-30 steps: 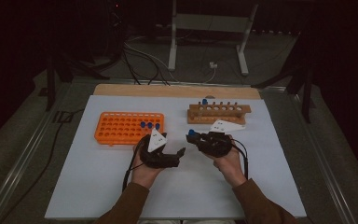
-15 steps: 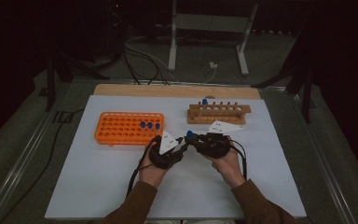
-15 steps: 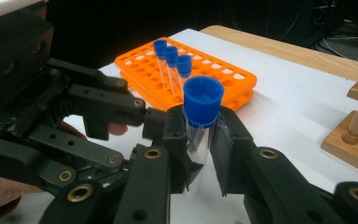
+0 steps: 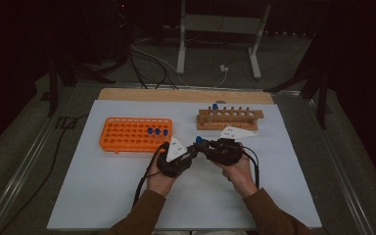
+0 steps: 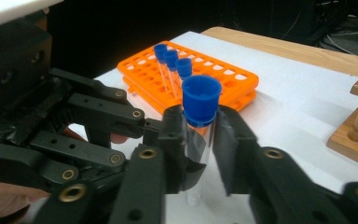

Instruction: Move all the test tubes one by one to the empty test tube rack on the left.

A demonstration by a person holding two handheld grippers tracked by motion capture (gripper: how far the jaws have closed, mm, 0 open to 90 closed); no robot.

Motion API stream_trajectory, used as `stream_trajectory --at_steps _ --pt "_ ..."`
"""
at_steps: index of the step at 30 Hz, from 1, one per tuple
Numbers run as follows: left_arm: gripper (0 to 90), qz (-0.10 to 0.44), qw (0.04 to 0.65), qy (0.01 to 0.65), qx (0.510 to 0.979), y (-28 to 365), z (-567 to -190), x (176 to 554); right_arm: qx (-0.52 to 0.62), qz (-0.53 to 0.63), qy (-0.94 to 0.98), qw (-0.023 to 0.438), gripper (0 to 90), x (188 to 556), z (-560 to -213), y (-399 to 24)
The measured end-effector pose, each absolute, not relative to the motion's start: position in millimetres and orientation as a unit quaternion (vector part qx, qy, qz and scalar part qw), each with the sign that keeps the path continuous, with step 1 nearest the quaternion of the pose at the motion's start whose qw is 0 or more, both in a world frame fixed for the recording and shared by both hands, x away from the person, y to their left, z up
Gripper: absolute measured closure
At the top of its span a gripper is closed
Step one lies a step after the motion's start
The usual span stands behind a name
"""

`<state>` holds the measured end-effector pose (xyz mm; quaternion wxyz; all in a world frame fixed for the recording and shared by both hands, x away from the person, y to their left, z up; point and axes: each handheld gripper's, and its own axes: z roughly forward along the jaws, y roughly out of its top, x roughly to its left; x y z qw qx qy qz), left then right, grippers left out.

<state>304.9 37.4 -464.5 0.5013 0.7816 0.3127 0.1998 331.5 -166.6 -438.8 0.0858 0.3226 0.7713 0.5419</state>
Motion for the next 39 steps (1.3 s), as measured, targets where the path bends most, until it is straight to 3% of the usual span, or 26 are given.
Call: stream_trajectory --at_steps 8,15,20,39 --pt "78.4 0.199 0.504 0.332 0.772 48.7 -463.9 309.4 0.322 0.55 0.766 0.078 38.8 333.6 -435.1 -169.5" --pt "78.4 0.202 0.509 0.349 0.76 65.3 -462.9 310.4 0.317 0.536 0.776 0.101 14.3 332.9 -432.4 -170.0" --pt "78.4 0.204 0.512 0.356 0.755 80.0 -460.4 309.7 0.325 0.51 0.787 0.119 3.6 334.6 -434.9 -168.2" --pt "78.4 0.219 0.529 0.385 0.724 131.9 -450.5 310.1 0.352 0.503 0.776 0.144 0.0 336.5 -434.8 -199.2"
